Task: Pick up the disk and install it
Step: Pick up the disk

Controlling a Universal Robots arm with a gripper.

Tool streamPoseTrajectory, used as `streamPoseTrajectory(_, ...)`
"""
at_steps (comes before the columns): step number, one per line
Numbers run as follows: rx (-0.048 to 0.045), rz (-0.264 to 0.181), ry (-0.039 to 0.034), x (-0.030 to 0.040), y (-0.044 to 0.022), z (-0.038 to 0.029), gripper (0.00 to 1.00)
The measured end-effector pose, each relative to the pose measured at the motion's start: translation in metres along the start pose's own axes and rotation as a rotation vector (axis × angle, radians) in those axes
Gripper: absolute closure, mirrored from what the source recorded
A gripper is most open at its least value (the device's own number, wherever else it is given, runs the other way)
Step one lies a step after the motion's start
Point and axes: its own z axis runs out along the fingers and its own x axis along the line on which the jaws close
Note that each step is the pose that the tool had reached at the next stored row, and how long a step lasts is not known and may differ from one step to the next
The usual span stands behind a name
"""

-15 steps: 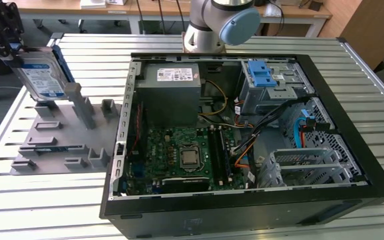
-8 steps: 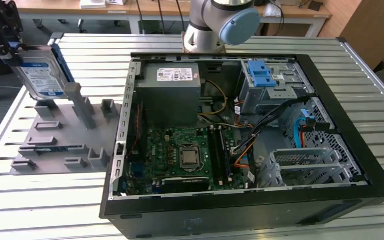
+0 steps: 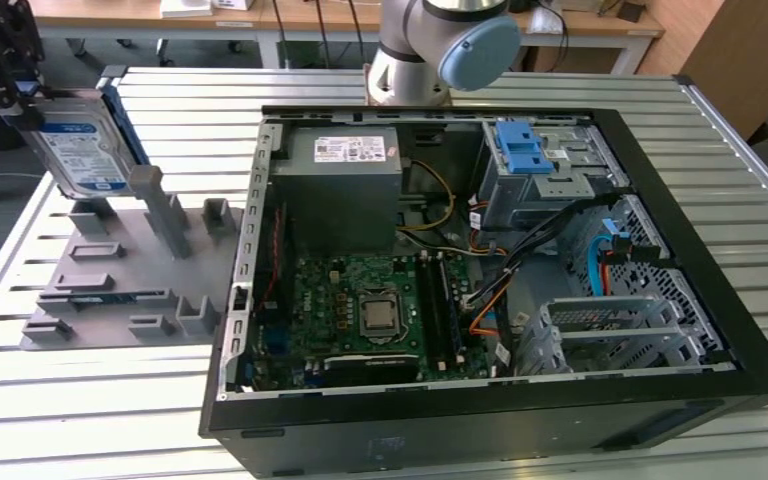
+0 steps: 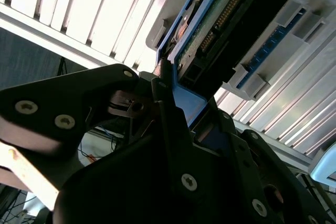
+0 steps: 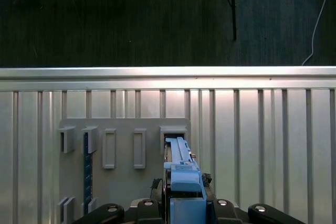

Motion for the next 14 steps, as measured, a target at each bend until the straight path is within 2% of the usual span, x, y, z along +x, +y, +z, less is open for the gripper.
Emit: streamPoseTrajectory(14,0.0,0.0,0.0,-0.0001,0.0,-0.0044,0.64)
